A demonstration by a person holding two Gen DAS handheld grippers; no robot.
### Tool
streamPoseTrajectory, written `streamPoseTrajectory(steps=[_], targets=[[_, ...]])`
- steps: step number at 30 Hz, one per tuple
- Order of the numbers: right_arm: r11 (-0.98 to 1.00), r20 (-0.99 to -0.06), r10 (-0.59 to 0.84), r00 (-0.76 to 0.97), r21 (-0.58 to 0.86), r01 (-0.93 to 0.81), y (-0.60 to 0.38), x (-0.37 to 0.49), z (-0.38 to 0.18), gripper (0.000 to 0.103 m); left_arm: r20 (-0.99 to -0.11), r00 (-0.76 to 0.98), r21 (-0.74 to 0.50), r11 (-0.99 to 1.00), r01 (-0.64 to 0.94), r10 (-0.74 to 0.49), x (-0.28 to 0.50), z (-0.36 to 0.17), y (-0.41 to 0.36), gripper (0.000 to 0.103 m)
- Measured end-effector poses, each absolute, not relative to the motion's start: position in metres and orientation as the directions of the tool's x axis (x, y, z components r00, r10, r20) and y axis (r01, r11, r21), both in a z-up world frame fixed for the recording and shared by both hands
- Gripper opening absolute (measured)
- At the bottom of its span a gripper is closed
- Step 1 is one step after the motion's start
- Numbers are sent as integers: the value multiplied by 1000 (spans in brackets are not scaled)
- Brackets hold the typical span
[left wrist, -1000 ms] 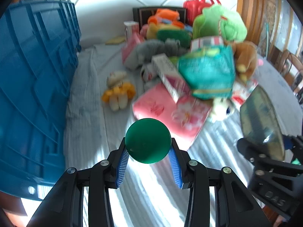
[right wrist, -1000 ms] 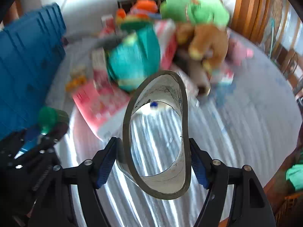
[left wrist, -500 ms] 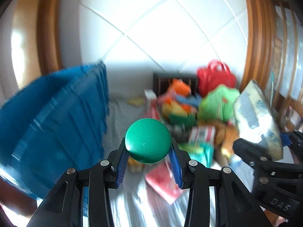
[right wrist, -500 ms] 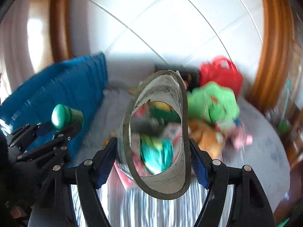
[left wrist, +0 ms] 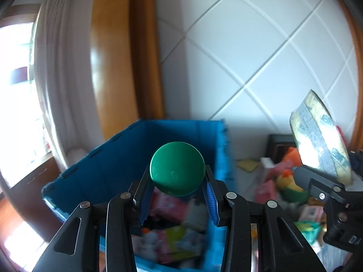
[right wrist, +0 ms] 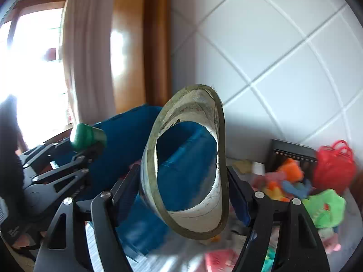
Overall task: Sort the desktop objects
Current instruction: 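Carry the green lid with the left tool while the right tool carries the tape roll to the bin, then open both tools to drop the green lid and tape roll into the bin, then move both open tools back from the bin toward the toy pile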
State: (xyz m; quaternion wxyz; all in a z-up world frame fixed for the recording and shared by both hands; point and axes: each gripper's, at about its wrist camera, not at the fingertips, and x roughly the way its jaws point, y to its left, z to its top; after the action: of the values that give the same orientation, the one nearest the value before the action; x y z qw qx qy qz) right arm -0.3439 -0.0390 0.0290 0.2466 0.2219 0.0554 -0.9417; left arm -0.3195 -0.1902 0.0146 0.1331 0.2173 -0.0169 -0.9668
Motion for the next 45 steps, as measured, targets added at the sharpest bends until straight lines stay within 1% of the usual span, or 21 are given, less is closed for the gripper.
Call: streamPoseTrajectory(steps=[4, 7, 11, 12, 13, 15, 16, 17, 18, 19, 24, 27, 30, 35, 41, 45], targets=[[-841, -521, -461, -718, -1, 541, -115, -374, 13, 72, -509, -800, 116, -946, 304, -320, -344, -6, -256, 40], [-837, -582, -437, -686, -18, 548, -155, -387, -4, 72, -562, -770, 98, -948, 302, -303, -355, -20, -290, 40], [-854, -622, -382, -683, -46, 519, -181, -394, -18, 72, -608, -751, 76, -960, 270, -259, -372, -36, -317, 40], [-857, -631, -368, -683, -55, 512, -186, -395, -20, 72, -615, -748, 71, -963, 261, -248, -376, -39, -322, 43], [-859, -639, -356, -682, -65, 508, -189, -396, -21, 72, -618, -748, 67, -965, 254, -240, -377, -39, -325, 47], [-864, -650, -327, -686, -88, 495, -195, -396, -23, 75, -616, -755, 59, -969, 242, -226, -378, -39, -328, 78], [-870, -647, -311, -696, -101, 483, -195, -395, -23, 82, -610, -761, 58, -970, 237, -222, -377, -39, -329, 82], [-875, -640, -299, -708, -112, 471, -195, -394, -22, 88, -604, -766, 58, -971, 231, -218, -375, -40, -330, 83], [-881, -633, -289, -718, -118, 459, -194, -393, -20, 98, -598, -772, 58, -972, 226, -215, -374, -40, -331, 83], [-886, -627, -281, -727, -122, 448, -193, -391, -17, 103, -598, -774, 55, -975, 218, -206, -373, -40, -332, 83], [-902, -607, -236, -759, -153, 403, -178, -387, -4, 103, -612, -769, 34, -977, 212, -188, -360, -35, -333, 83], [-908, -596, -237, -767, -146, 394, -169, -376, 2, 103, -612, -771, 16, -977, 211, -177, -352, -32, -335, 83], [-914, -585, -244, -774, -128, 385, -157, -365, 4, 103, -599, -780, 17, -976, 215, -182, -341, -27, -331, 83], [-927, -558, -243, -793, -107, 359, -127, -336, 12, 103, -555, -803, 52, -973, 226, -216, -316, -13, -306, 84], [-953, -515, -196, -834, -101, 287, -64, -283, 24, 103, -495, -863, -8, -993, 120, -101, -270, 6, -250, 84], [-973, -518, -128, -846, -100, 208, -2, -245, 25, 103, -471, -881, -15, -997, 70, -54, -241, 12, -197, 84]])
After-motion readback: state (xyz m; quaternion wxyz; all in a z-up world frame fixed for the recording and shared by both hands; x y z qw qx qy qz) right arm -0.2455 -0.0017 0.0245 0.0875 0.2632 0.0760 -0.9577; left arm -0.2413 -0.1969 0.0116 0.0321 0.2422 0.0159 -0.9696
